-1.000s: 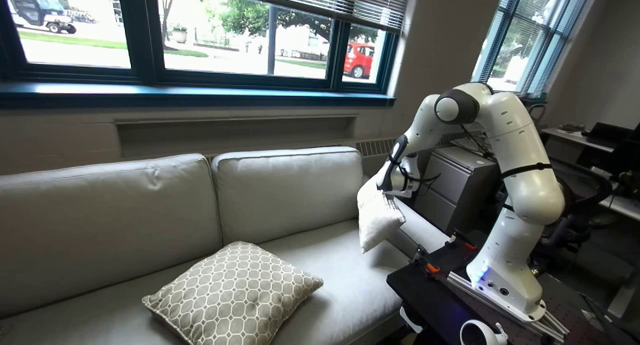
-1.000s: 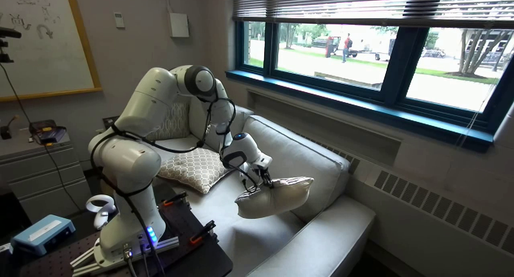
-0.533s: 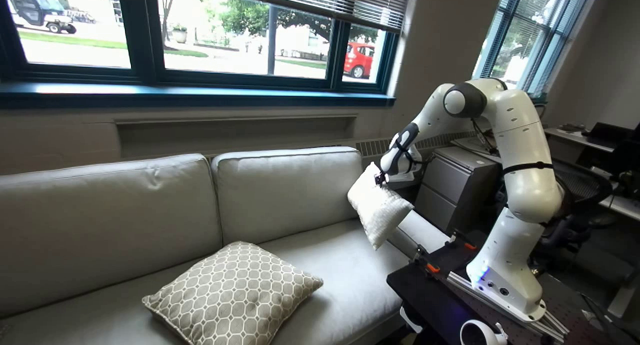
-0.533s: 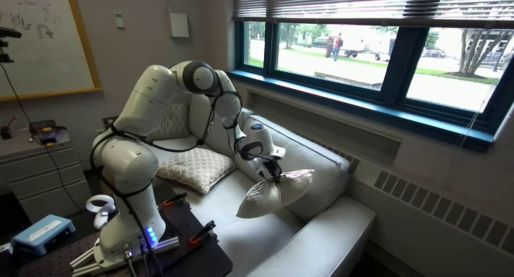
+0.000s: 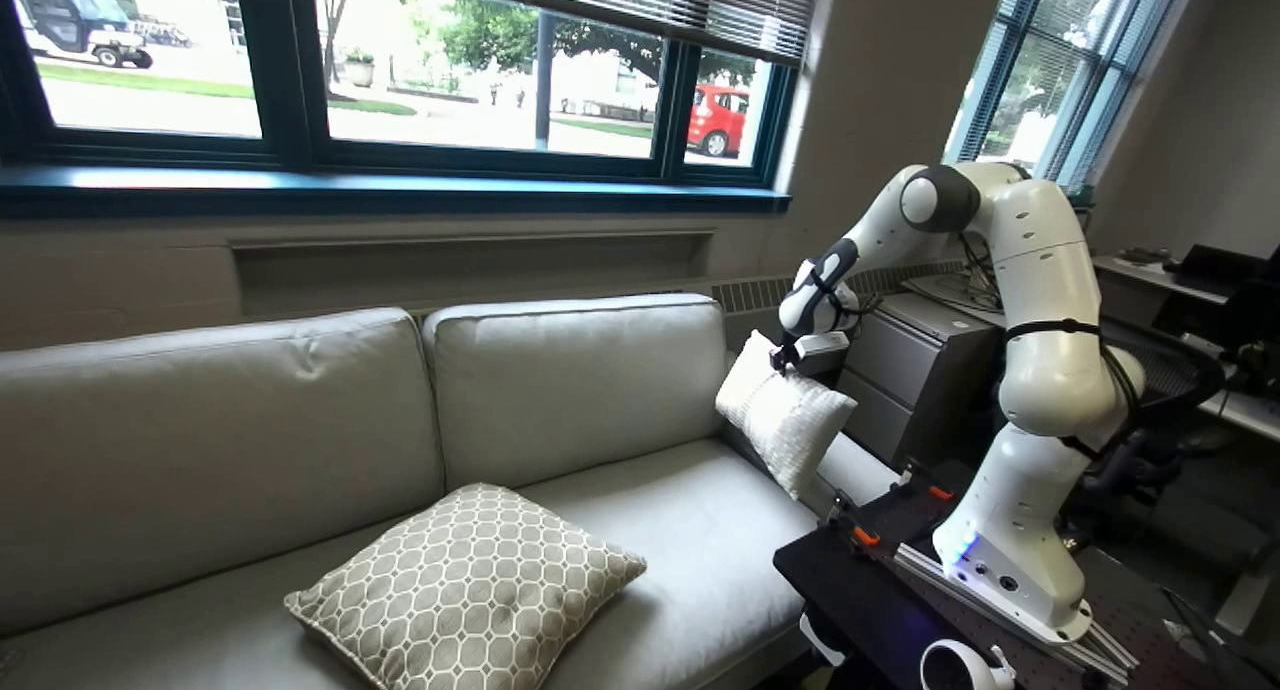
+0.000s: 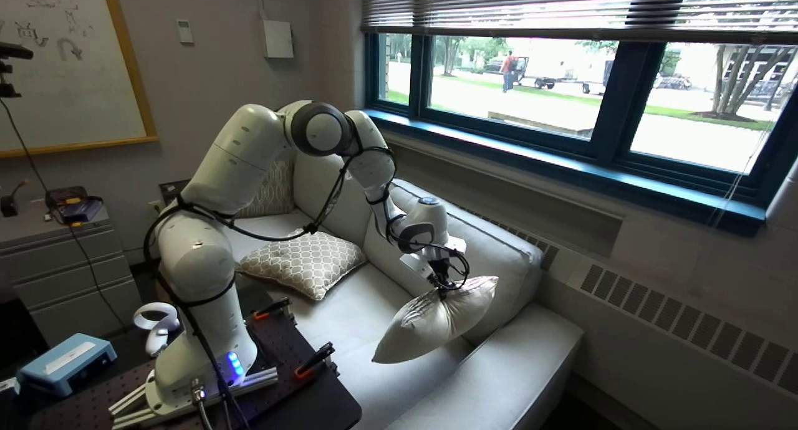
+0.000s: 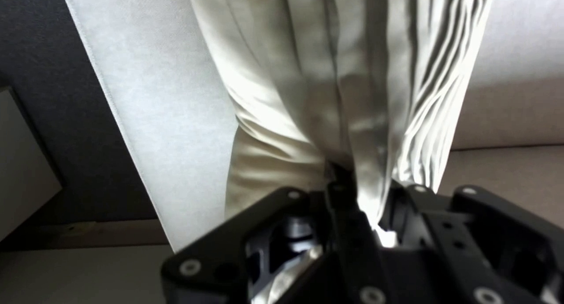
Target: Put the pillows upright against the armrest
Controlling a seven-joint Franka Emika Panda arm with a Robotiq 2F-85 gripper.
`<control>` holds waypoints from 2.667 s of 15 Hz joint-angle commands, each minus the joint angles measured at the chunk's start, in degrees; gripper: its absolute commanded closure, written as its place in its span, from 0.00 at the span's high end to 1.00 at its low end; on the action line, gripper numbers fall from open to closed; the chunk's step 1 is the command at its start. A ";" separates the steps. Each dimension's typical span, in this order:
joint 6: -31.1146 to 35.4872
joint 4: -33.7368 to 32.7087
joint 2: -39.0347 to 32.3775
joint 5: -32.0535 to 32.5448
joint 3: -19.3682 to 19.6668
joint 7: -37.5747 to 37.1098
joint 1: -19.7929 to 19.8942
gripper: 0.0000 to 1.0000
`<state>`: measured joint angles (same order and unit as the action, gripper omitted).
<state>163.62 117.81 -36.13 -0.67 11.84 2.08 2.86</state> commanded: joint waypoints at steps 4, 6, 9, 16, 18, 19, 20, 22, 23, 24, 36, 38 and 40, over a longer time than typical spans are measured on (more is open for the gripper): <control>-7.91 -9.06 -7.21 1.60 -7.07 7.39 7.21 0.05; -10.64 -13.03 -10.80 1.91 -7.02 7.63 7.41 0.05; -13.01 -18.06 -14.83 1.27 -7.10 7.42 8.53 0.05; -15.99 -28.56 -22.83 -1.24 -10.15 8.37 14.18 0.05; -17.10 -30.97 -24.66 -1.49 -10.88 8.79 15.23 0.05; -17.51 -31.86 -25.31 -1.55 -11.19 8.99 15.61 0.04; -17.93 -32.88 -26.01 -1.51 -11.38 9.18 15.85 0.04; -19.07 -34.53 -26.91 -1.46 -11.44 9.31 16.01 0.04; -19.64 -35.41 -27.36 -1.44 -11.40 9.28 16.02 0.04; -20.23 -36.01 -27.59 -1.45 -11.31 9.13 15.99 0.06; -18.54 -36.54 -26.10 -1.21 -8.49 6.74 15.92 1.00; -16.67 -35.50 -25.07 -1.15 -7.99 6.19 15.73 1.00; -14.06 -33.69 -23.33 -1.20 -7.77 5.85 15.67 1.00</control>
<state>147.21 81.43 -62.53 -1.26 3.54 8.83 18.86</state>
